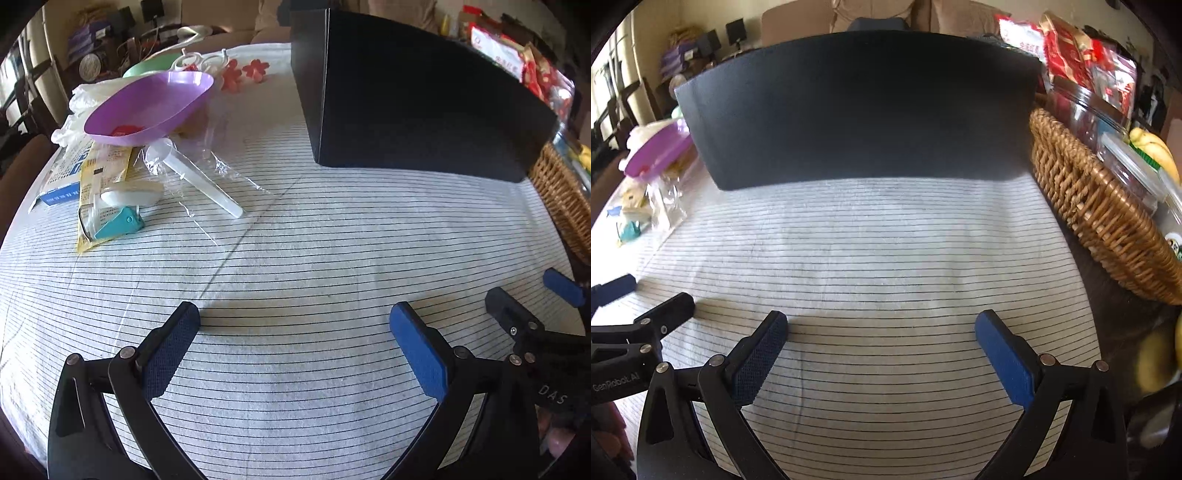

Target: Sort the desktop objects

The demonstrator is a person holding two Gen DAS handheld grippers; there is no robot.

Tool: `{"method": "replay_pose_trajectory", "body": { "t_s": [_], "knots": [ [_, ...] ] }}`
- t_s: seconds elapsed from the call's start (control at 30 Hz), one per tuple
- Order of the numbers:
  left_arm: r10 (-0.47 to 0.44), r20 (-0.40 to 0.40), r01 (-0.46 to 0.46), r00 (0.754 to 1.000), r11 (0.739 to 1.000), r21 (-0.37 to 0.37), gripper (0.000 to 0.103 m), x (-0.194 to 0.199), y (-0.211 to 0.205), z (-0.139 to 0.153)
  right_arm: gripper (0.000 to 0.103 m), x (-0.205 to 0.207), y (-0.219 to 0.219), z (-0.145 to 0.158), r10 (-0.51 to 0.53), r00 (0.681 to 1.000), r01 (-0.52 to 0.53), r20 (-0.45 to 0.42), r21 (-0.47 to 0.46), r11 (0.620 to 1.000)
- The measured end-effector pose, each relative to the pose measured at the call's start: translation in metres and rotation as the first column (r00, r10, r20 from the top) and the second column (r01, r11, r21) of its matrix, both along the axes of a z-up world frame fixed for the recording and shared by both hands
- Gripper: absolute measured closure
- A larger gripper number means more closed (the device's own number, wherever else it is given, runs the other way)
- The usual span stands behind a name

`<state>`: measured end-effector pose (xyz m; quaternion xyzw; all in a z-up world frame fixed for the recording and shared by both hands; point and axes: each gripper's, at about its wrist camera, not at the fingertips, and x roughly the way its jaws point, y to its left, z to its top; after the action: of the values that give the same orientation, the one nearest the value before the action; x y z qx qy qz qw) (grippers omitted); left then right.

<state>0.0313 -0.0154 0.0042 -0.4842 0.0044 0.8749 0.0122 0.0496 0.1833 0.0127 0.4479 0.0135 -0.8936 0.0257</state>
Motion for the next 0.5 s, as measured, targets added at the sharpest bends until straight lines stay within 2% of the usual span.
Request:
{"method": "replay_pose_trajectory", "body": {
  "t_s": [0.13, 0.5],
  "knots": [
    [0.017, -0.041, -0.017, 0.999, 1.000, 0.000, 0.000, 0.0057, 0.0008, -0.0004, 0.000, 0.0009, 0.0018, 0.0001, -0.007, 1.000, 0.007, 0.001, 0.003, 1.000],
    [0.025, -0.041, -0.025, 0.999, 1.000, 0.006, 0.000, 0.0028, -0.0002, 0.0006, 0.000, 0.0019, 0.0008, 0.0018, -0.009, 1.000, 0.009, 0.001, 0.004, 1.000]
  ]
}}
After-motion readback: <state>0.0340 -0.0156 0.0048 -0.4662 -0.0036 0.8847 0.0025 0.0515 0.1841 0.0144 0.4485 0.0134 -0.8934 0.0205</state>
